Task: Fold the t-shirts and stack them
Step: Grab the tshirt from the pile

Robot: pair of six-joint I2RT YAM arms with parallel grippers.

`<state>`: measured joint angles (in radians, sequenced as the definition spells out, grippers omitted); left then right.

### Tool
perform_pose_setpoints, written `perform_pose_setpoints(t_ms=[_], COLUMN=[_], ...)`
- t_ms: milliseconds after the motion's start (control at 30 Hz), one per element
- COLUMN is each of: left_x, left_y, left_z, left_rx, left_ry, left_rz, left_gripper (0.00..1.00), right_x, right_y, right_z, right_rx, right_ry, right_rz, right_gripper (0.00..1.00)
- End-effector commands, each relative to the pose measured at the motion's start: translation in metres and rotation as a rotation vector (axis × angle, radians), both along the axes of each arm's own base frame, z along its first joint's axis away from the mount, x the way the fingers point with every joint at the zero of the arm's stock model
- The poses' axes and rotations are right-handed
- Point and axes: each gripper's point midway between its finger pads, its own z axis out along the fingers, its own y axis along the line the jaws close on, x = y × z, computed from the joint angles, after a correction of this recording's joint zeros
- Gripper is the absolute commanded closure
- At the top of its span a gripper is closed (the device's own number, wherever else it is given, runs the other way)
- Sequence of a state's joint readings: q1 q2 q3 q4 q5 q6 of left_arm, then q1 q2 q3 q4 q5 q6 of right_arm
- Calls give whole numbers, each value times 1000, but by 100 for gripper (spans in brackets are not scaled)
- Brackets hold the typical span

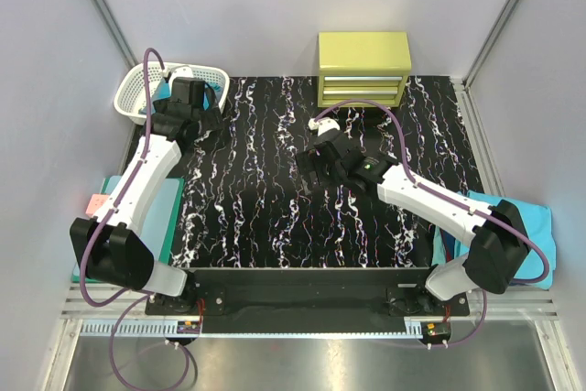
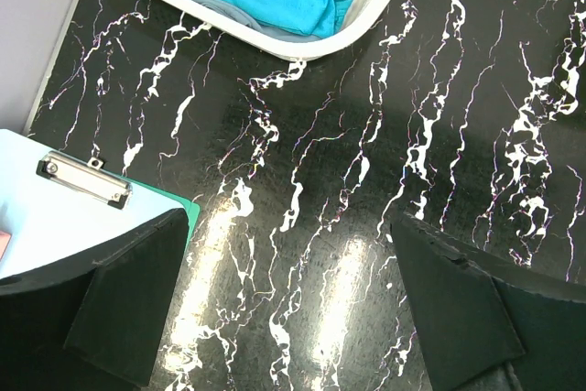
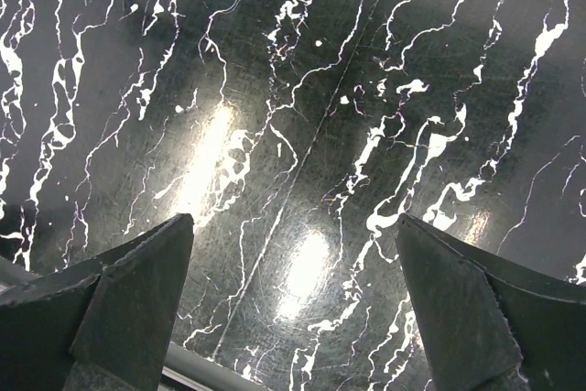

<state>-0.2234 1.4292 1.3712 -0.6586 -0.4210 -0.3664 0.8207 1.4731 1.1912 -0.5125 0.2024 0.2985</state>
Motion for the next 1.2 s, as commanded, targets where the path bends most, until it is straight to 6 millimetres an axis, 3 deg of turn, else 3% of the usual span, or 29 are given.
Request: perform_pose_setpoints(t_ms=[0, 433, 600, 667, 700, 767, 800, 833, 867, 900, 933, 967, 1000, 1033, 1100, 1133, 1167], left_x=[0, -3, 4, 19, 30, 48, 59, 76, 86, 97, 116, 127, 139, 154, 169, 180, 187], left_y=[4, 1, 22, 23, 22, 25, 26, 23, 33, 34, 32, 39, 40, 39, 49, 49, 51], left_z=[17, 11, 15, 27, 48, 47, 70, 57, 56, 76, 51, 48, 61, 39, 29, 1, -8], left_rx=[2, -18, 62, 100, 99, 132, 115, 98, 78, 49, 31, 28, 17, 1, -37, -42, -45], left_ry=[-65, -51, -31, -27, -68, -47, -89, -57, -51, -87, -36, -30, -71, -41, -51, -5, 5], left_rz=[17, 18, 144, 140, 133, 132, 136, 114, 126, 124, 109, 124, 125, 113, 129, 121, 121], left_gripper=[1, 1, 1, 1, 1, 1, 1, 1, 1, 1, 1, 1, 1, 1, 3, 3, 4], right_x=[7, 3, 2, 1, 0, -3, -4, -7, -8, -11, -15, -17, -20, -24, -29, -33, -34], right_y=[15, 13, 15, 15, 14, 11, 8, 5, 3, -1, -5, -8, -12, -16, -19, -23, -24], right_z=[26, 20, 28, 36, 38, 45, 45, 50, 52, 48, 53, 54, 50, 53, 51, 50, 48], right_rx=[61, 57, 84, 104, 110, 127, 128, 141, 148, 144, 159, 162, 159, 169, 170, 161, 153], right_ry=[-59, -48, -51, -61, -62, -72, -73, -81, -84, -78, -84, -87, -80, -78, -66, -51, -41], right_rz=[26, 29, 31, 25, 24, 16, 14, 6, 0, -8, -13, -27, -30, -35, -37, -42, -41], right_gripper=[0, 0, 0, 0, 0, 0, 0, 0, 0, 0, 0, 0, 0, 0, 0, 0, 0])
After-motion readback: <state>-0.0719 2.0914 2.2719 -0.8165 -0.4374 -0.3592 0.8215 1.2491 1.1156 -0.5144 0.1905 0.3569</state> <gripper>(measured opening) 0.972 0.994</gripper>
